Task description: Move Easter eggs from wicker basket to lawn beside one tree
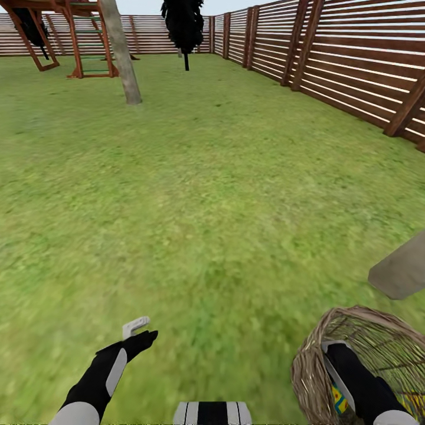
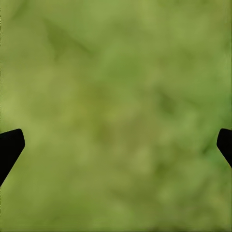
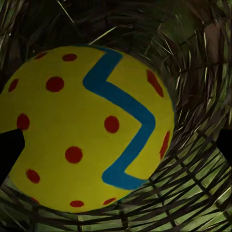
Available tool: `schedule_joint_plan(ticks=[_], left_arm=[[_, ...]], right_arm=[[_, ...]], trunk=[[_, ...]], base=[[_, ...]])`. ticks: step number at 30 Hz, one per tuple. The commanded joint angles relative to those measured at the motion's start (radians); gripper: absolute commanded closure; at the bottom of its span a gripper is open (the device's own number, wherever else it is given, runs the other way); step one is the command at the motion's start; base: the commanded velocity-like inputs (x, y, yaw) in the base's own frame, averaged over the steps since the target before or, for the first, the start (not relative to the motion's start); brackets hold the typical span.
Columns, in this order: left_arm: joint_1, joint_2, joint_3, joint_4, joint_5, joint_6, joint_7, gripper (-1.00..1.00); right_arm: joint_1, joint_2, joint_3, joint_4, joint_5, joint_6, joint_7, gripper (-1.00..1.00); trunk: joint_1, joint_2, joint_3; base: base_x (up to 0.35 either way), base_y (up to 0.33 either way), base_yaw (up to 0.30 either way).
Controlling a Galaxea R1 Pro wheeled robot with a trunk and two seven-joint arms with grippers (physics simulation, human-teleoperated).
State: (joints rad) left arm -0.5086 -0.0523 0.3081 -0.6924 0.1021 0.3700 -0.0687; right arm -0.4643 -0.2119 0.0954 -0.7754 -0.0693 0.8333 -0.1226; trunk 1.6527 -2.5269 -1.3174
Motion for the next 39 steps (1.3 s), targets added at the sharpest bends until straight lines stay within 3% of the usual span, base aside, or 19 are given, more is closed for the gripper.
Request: schedule_joint_plan(ticks=[1, 25, 29, 30, 39], left_arm=[[-0.001, -0.001, 0.006, -0.001, 0.009, 0.006, -0.002, -1.00], [-0.001, 0.000, 0.009, -0.009, 0.012, 0.003, 0.000, -1.00], [-0.001, -0.001, 0.008, -0.006, 0.011, 0.003, 0.000, -1.00], [-0.001, -0.001, 0.008, -0.006, 0.011, 0.003, 0.000, -1.00], [-0.001, 0.000, 0.008, -0.011, 0.013, 0.003, 0.000, -1.00]], right_arm=[[0.000, 0.000, 0.006, -0.008, -0.007, 0.005, -0.008, -1.00], [0.000, 0.014, 0.009, -0.036, -0.006, 0.007, 0.008, -1.00], [0.000, 0.014, 0.008, -0.036, -0.006, 0.007, 0.007, -1.00], [0.000, 0.014, 0.007, -0.036, -0.006, 0.007, 0.007, 1.00], [0.000, 0.014, 0.001, -0.038, -0.006, 0.006, 0.006, 1.00]], trunk=[[0.000, -0.001, -0.005], [0.011, -0.006, -0.098], [0.011, -0.006, -0.098], [0.011, -0.006, -0.098], [0.011, -0.006, -0.101]], base=[[0.020, 0.009, 0.000], [0.001, 0.000, 0.000], [0.000, 0.000, 0.000], [0.000, 0.000, 0.000], [0.000, 0.000, 0.000]])
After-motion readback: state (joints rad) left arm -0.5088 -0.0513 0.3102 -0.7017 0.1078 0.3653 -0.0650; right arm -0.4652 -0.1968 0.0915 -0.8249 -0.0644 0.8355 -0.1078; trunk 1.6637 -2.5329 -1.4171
